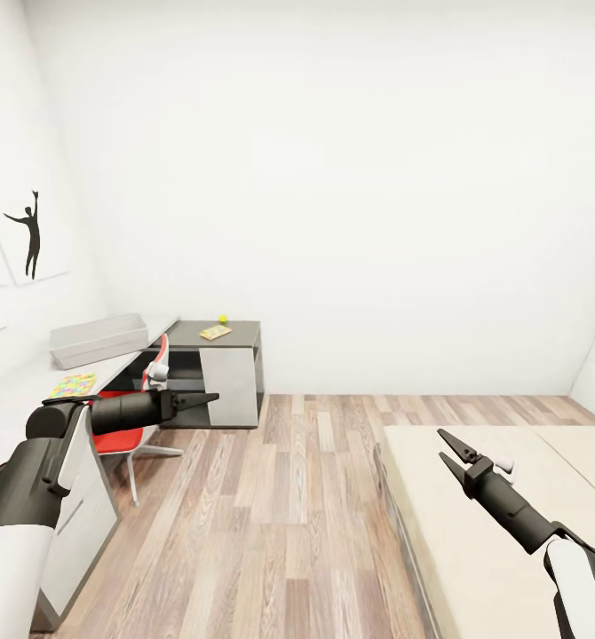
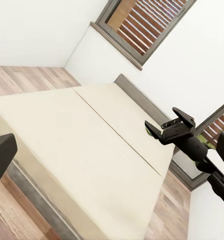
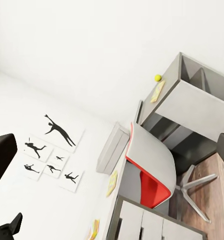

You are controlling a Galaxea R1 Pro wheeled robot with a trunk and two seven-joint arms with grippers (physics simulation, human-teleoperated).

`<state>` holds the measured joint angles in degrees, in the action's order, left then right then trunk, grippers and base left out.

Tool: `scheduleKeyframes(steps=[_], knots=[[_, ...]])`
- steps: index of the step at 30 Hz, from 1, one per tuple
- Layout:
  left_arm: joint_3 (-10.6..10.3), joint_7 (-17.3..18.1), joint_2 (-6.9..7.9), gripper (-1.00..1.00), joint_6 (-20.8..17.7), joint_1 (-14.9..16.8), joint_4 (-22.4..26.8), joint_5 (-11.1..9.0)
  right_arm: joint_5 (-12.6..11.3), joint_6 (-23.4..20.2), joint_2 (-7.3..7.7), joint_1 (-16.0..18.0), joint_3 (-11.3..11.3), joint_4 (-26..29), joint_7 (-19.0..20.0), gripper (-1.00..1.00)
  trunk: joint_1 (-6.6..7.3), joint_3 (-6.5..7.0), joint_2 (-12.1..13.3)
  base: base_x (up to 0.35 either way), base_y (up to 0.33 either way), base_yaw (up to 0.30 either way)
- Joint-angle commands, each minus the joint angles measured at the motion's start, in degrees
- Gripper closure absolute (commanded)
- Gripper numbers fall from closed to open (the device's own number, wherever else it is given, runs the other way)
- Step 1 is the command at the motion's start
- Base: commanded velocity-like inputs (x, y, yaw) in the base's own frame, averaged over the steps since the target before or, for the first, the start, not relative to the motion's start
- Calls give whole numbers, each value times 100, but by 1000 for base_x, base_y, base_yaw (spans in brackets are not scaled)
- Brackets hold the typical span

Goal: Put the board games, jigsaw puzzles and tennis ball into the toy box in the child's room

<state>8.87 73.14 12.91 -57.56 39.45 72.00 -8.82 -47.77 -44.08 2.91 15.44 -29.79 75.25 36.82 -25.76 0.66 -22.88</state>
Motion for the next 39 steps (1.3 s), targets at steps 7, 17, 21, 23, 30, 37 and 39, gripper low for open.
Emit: scheduleKeyframes(steps=[7, 17, 21, 23, 30, 37, 39], knots=[[0, 7, 1, -100, -44, 1, -2, -15, -13, -33, -1, 3, -9, -2, 10, -100, -2, -2, -4, -29, 0, 0], [1, 7, 2, -100, -43, 1, -2, -15, -13, -36, -1, 3, -9, -2, 13, -100, -2, -2, -4, -125, 0, 0], [1, 7, 1, -100, -43, 1, -2, -15, -13, -33, -1, 3, -9, -5, 13, -100, -2, -2, -4, -36, 0, -1], [1, 7, 1, -100, -41, 1, -2, -15, -13, -33, -1, 3, -9, -7, 11, -100, -2, -2, -4, -15, 0, -27], [0, 7, 1, -100, -39, 1, -2, -15, -13, -32, -1, 3, -9, -10, 11, -100, -2, 20, -4, -6, 0, -124], [0, 7, 1, -100, -40, 1, -2, -15, -13, -32, -1, 3, -9, -10, 12, -100, -2, 37, -4, -1, 0, -100], [0, 7, 1, -100, -38, 1, -2, -15, -13, -32, -1, 3, -9, -10, 11, -100, -2, 39, -4, 0, 0, -34]])
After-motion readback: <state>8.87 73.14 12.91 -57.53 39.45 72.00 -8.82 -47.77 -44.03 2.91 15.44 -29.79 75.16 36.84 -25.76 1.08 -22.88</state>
